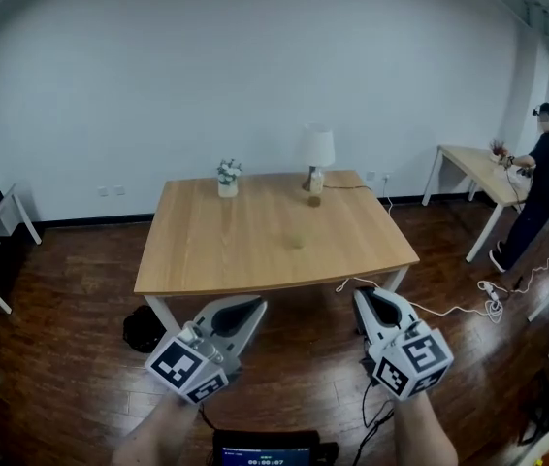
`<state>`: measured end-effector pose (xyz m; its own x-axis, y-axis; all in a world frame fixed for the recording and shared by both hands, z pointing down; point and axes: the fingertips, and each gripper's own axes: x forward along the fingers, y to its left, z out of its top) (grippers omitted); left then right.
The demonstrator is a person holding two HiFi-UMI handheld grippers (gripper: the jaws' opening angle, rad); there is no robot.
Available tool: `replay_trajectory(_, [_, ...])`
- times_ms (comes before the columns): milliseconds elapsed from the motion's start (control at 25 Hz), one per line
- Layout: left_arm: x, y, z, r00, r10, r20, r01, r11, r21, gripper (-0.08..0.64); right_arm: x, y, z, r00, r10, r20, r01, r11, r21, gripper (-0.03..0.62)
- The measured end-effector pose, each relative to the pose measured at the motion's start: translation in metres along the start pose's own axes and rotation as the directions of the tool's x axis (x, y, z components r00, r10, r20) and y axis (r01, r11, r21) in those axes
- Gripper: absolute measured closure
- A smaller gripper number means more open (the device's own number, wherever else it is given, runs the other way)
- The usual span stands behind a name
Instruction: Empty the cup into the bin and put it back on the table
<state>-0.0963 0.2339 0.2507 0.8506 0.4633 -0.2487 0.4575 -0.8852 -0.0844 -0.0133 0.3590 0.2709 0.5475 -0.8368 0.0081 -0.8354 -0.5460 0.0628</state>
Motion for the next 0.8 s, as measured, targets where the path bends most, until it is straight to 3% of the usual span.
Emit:
replay_trajectory(480, [0.038,0.065,-0.032,1.0,0.014,-0.018,-0.014,0.999,-0.048,0.56,0.077,-0.037,-0.01,1.0,0.022,-0.018,-0.022,1.0,0.011,0.591])
replay_trajectory(800, [0.095,0.106,-0.053,0.998,0.051,-0.048,-0.052,0.998,-0.018,0.561,0.136,-0.087,-0.023,0.997,0.078,-0.02,-0.078,0.997,0.025,0.591])
